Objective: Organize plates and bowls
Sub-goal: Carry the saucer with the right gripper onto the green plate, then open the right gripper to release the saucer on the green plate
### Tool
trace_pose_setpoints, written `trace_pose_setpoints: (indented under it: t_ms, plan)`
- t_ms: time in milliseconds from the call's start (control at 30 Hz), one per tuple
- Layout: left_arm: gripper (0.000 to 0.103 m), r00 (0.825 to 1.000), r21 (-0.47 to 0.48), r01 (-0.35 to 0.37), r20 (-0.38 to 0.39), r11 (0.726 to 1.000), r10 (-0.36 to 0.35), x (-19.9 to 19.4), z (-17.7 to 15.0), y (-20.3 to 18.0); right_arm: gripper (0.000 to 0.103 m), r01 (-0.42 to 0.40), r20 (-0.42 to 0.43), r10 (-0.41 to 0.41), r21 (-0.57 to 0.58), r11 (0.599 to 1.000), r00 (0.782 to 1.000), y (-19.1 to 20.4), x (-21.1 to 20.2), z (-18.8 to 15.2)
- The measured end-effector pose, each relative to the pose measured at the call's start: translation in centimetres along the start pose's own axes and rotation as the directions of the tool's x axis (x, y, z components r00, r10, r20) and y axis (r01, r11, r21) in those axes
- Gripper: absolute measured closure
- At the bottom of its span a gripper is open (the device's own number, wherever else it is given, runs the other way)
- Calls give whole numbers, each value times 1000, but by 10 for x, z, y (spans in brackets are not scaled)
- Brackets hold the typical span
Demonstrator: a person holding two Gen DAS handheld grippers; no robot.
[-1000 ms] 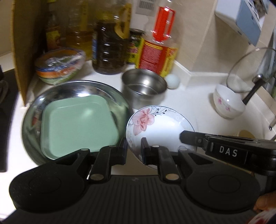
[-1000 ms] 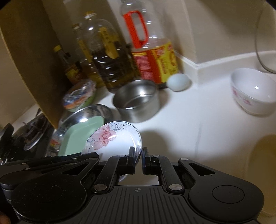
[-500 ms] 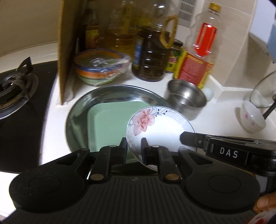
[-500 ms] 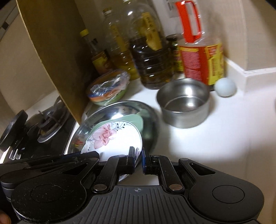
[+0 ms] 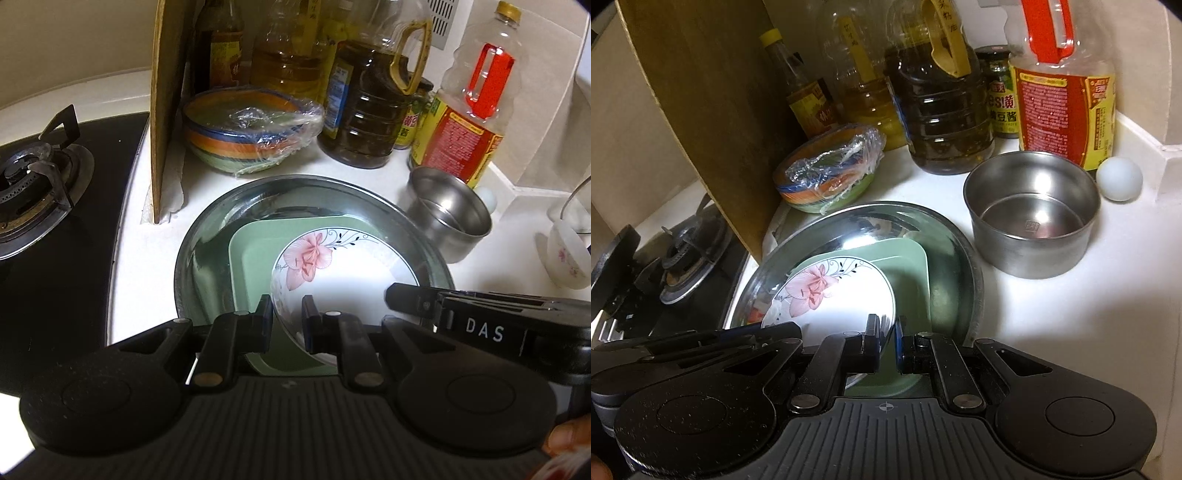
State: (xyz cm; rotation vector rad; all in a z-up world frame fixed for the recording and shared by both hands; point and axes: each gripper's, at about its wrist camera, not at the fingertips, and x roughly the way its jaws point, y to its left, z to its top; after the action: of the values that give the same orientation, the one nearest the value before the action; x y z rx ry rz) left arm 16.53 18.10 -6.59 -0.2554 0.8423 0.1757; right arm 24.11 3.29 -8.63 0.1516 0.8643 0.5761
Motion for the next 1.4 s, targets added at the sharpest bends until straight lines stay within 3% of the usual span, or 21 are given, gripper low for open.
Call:
trace_pose_setpoints:
  t_ms: [567, 1400]
  plan:
    - [89, 999, 6, 11, -48, 1000, -10, 23, 7, 8, 95, 36, -36, -35, 29, 999, 999, 0, 24, 4]
    - [88, 999, 11, 2, -33, 1000, -2, 21, 11, 8, 95, 38, -30, -36, 49, 998, 999, -1, 23, 5]
